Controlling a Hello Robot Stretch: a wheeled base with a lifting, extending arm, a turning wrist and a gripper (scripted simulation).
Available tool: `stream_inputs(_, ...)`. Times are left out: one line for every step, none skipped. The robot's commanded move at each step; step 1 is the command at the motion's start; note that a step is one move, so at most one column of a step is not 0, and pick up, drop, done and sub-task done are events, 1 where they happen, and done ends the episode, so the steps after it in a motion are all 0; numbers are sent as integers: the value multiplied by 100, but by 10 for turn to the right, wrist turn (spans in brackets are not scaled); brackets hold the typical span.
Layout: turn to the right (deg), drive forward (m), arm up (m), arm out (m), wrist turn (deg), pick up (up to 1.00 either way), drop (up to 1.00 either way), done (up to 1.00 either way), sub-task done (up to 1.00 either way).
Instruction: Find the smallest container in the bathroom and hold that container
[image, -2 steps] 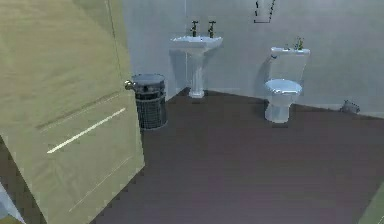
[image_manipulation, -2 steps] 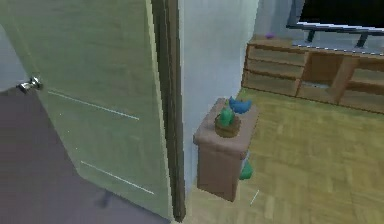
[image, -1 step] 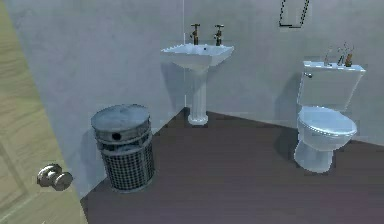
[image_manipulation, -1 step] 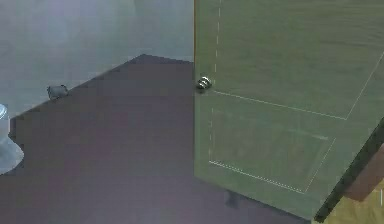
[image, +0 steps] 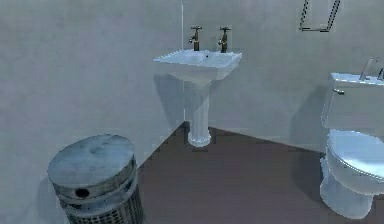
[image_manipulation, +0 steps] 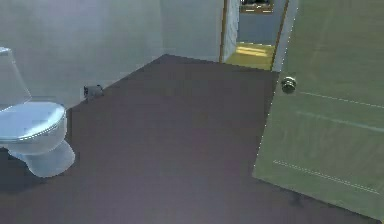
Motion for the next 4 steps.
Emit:
stream_inputs(450, 0, 0, 0, 0, 0, 0, 0, 0)
stream_inputs(300, 0, 0, 0, 0, 0, 0, 0, 0)
stream_inputs(0, 100, 0, 0, 0, 0, 0, 0, 0)
stream_inputs(30, 0, 0, 0, 0, 0, 0, 0, 0)
